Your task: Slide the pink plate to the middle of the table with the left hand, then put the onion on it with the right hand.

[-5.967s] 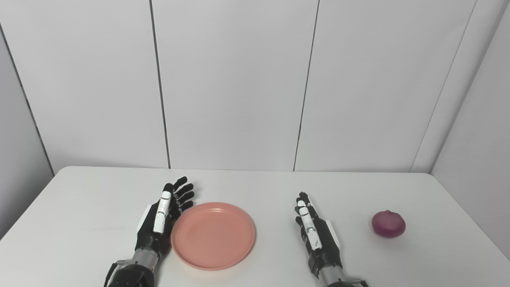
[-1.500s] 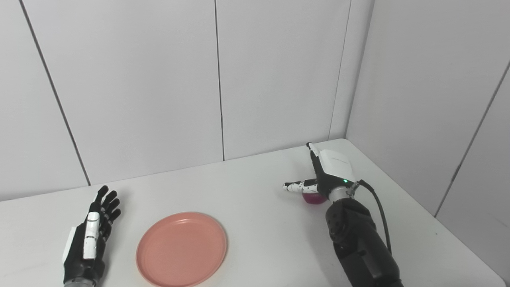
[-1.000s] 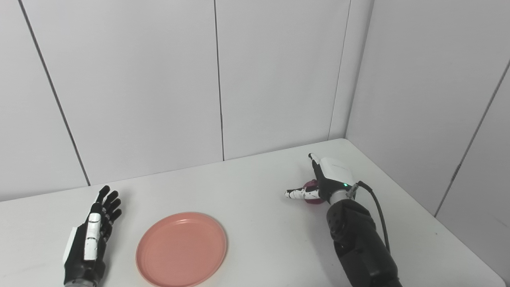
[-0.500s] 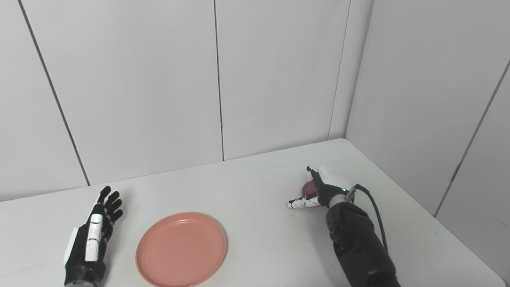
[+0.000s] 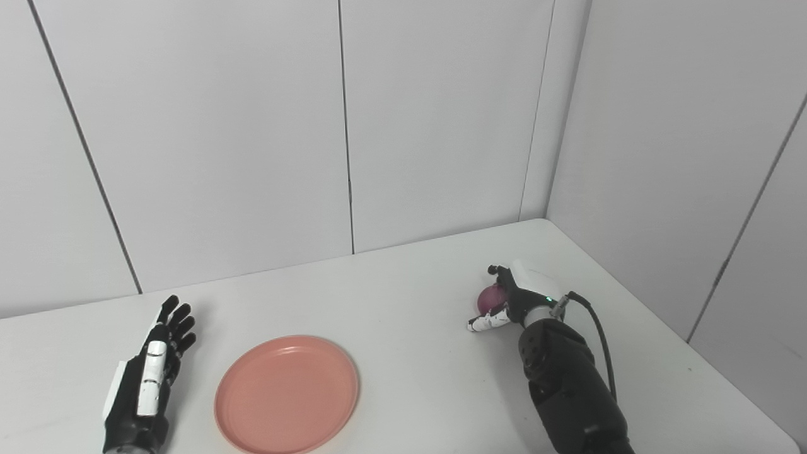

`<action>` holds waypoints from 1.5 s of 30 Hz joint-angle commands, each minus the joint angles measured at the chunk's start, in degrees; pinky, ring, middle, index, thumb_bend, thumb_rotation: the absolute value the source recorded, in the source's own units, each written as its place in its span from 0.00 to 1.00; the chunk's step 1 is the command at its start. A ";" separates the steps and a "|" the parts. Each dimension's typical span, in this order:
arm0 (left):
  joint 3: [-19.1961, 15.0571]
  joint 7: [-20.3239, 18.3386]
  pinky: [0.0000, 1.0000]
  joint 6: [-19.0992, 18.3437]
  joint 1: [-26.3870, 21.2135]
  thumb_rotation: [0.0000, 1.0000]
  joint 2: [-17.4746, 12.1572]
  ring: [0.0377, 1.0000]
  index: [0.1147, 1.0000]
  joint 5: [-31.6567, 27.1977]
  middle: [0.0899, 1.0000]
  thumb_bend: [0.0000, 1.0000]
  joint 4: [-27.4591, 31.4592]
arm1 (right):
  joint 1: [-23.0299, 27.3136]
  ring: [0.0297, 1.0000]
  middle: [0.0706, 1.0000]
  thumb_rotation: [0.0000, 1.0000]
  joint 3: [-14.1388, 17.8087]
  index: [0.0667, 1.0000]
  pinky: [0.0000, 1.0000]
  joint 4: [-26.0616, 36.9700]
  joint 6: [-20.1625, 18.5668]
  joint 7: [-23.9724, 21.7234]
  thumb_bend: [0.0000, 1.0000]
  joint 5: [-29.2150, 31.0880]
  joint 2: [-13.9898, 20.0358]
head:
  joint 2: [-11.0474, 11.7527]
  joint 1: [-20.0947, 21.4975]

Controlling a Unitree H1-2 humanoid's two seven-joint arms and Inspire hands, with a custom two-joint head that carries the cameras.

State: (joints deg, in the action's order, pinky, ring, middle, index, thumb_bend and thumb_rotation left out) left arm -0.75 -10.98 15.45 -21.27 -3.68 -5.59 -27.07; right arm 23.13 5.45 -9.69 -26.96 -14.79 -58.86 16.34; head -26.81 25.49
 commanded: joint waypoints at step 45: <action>2.86 2.69 0.95 -5.38 4.67 1.00 3.69 0.96 0.96 3.11 0.96 0.63 5.86 | -0.74 0.35 0.44 0.00 -5.98 0.52 0.26 9.70 9.52 18.87 0.50 21.87 -0.30 | -0.91 -11.56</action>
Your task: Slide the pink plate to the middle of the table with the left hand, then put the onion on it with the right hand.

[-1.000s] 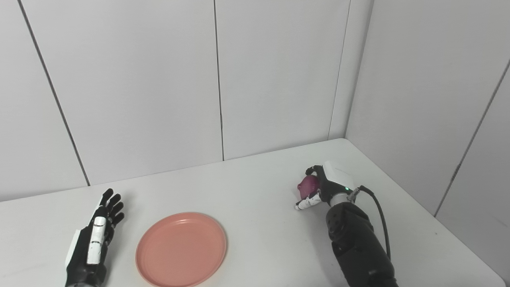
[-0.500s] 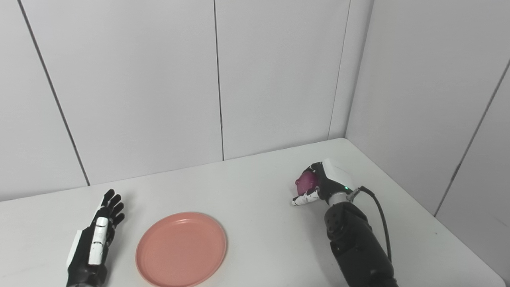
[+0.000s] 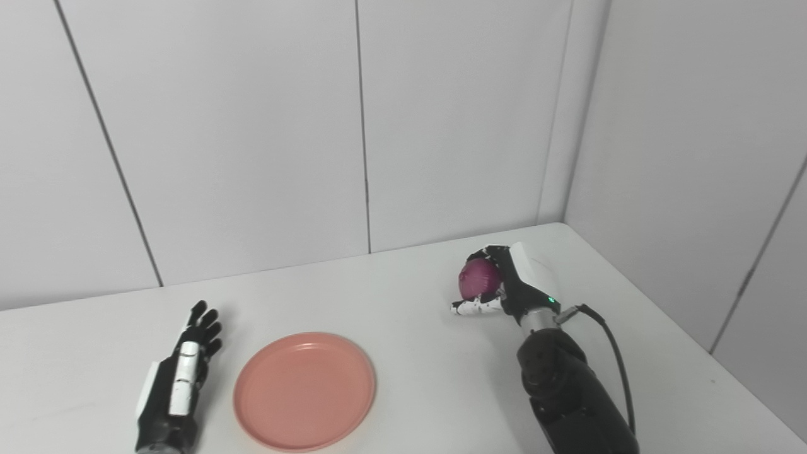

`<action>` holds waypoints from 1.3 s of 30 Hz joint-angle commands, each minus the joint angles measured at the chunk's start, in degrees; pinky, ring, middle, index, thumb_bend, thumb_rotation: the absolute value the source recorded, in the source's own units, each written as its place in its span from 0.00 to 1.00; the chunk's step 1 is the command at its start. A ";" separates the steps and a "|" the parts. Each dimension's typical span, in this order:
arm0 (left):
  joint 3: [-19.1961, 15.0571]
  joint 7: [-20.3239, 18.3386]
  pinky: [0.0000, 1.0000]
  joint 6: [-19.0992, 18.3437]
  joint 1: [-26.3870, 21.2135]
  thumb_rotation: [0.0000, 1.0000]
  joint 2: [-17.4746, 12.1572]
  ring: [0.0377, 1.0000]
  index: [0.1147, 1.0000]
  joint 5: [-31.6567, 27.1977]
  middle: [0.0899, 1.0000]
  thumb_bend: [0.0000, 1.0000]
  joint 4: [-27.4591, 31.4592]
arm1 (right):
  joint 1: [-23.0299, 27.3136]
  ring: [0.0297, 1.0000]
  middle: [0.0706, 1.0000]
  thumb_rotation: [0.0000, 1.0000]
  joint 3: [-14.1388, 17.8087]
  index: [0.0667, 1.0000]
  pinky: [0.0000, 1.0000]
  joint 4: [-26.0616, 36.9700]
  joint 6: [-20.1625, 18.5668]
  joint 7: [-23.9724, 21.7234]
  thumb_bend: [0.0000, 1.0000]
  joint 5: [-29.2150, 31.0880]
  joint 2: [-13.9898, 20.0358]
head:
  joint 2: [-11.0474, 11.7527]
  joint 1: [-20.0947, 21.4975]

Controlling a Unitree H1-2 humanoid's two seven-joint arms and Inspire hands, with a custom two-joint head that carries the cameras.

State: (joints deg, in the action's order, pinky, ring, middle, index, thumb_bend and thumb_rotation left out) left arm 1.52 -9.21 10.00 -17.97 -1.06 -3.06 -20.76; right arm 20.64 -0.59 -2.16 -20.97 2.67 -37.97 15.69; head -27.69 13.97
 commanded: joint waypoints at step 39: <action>3.66 8.37 1.00 -5.32 1.34 1.00 5.22 0.98 0.95 7.06 0.96 0.61 4.41 | 5.19 0.37 0.46 0.00 -15.34 0.51 0.33 3.68 10.24 -3.79 0.50 8.98 -8.22 | -1.03 -12.23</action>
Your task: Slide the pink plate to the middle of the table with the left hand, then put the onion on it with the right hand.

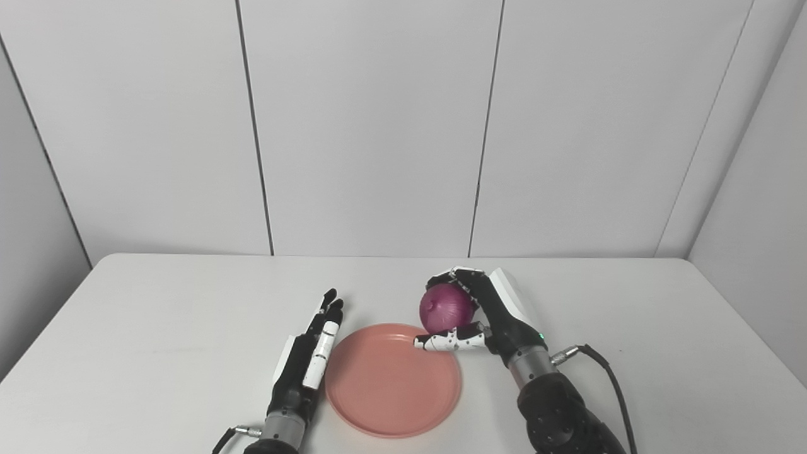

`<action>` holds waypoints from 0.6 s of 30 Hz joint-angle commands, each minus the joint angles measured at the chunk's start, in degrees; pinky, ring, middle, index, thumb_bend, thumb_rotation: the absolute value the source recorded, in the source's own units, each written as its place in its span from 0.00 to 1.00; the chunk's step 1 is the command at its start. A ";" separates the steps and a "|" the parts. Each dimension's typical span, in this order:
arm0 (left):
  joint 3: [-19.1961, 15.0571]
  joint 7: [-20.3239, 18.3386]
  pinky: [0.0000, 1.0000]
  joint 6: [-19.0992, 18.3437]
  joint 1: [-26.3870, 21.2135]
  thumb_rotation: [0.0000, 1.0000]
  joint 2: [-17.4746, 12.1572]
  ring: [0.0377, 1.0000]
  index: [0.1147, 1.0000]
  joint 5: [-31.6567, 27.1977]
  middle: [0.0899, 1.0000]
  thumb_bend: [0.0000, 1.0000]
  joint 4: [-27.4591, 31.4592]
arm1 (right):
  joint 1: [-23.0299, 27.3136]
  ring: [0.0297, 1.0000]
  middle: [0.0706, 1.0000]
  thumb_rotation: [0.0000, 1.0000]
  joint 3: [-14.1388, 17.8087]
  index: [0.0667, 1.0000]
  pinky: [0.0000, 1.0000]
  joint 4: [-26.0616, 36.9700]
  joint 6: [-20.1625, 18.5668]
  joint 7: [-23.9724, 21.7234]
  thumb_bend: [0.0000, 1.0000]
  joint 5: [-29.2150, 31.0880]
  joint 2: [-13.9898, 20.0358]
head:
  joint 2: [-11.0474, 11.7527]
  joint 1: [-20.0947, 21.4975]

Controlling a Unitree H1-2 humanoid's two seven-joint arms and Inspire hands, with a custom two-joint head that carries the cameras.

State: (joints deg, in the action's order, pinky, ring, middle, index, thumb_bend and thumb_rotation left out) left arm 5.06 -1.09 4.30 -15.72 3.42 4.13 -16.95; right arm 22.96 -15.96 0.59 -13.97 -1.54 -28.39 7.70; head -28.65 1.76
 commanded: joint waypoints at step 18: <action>-0.31 0.84 0.98 -0.65 -1.32 1.00 0.59 0.98 0.95 0.01 0.96 0.61 0.71 | 4.68 0.36 0.43 0.00 -6.66 0.52 0.30 -7.14 7.47 0.85 0.50 -4.83 -2.42 | 0.16 0.31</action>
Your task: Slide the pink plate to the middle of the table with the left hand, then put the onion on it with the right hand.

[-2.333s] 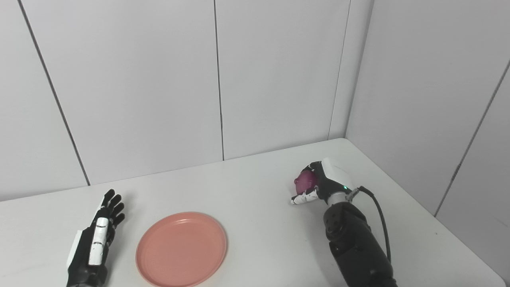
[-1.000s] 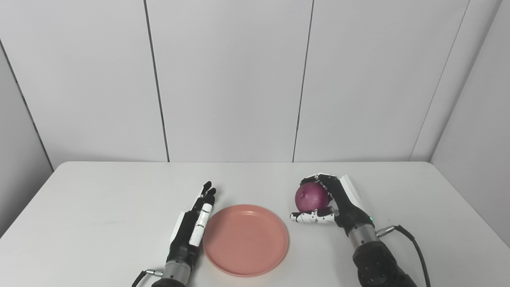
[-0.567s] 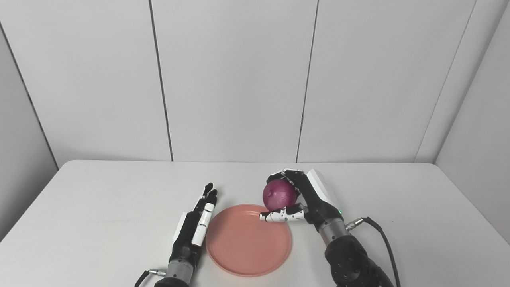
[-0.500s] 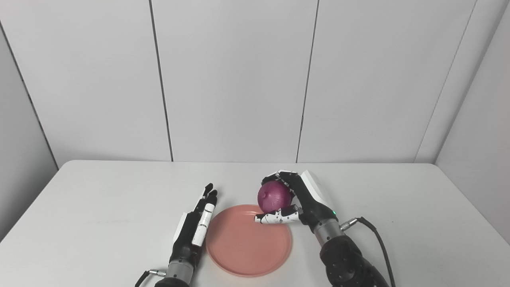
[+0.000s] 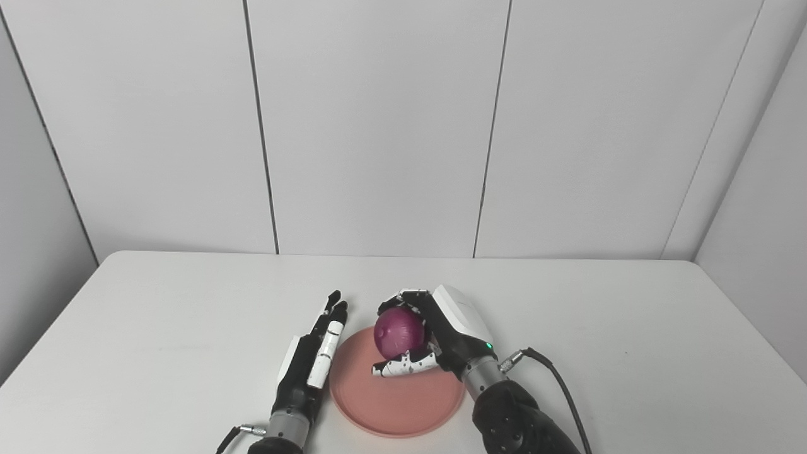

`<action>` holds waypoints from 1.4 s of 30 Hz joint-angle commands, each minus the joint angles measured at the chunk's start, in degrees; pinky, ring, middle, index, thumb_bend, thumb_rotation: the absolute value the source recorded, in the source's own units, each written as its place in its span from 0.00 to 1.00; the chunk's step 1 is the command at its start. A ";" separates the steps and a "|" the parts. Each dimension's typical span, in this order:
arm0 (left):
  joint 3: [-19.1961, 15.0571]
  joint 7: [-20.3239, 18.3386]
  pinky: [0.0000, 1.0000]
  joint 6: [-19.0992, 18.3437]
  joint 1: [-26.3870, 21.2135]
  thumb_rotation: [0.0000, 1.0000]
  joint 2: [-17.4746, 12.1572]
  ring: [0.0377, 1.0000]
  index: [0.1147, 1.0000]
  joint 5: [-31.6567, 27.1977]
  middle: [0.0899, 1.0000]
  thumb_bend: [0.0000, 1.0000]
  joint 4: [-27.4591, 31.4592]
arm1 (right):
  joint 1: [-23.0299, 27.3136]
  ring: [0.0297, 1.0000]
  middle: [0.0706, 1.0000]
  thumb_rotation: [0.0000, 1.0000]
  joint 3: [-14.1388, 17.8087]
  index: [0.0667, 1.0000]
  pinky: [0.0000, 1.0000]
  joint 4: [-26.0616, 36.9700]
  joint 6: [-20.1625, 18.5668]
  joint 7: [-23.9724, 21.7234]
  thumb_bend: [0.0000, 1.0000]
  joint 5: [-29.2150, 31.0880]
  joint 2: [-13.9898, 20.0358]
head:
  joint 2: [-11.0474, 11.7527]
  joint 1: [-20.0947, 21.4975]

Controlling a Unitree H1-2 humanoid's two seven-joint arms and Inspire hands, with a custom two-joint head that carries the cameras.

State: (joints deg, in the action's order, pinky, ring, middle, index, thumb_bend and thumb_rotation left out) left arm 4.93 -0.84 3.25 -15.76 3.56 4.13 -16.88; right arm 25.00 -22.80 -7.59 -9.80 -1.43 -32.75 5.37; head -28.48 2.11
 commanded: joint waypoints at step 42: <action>0.31 0.30 0.97 1.19 -1.29 1.00 -0.14 0.97 0.96 0.04 0.96 0.61 0.19 | -2.83 0.88 0.89 0.76 -0.45 0.91 0.91 -0.56 17.14 5.74 0.62 -5.36 4.12 | -0.34 0.42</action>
State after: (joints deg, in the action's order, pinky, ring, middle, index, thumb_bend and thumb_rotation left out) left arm 5.24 -0.58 3.31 -15.77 3.31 4.17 -16.92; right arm 20.56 -24.16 -10.27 3.91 3.49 -38.94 9.35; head -28.74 2.55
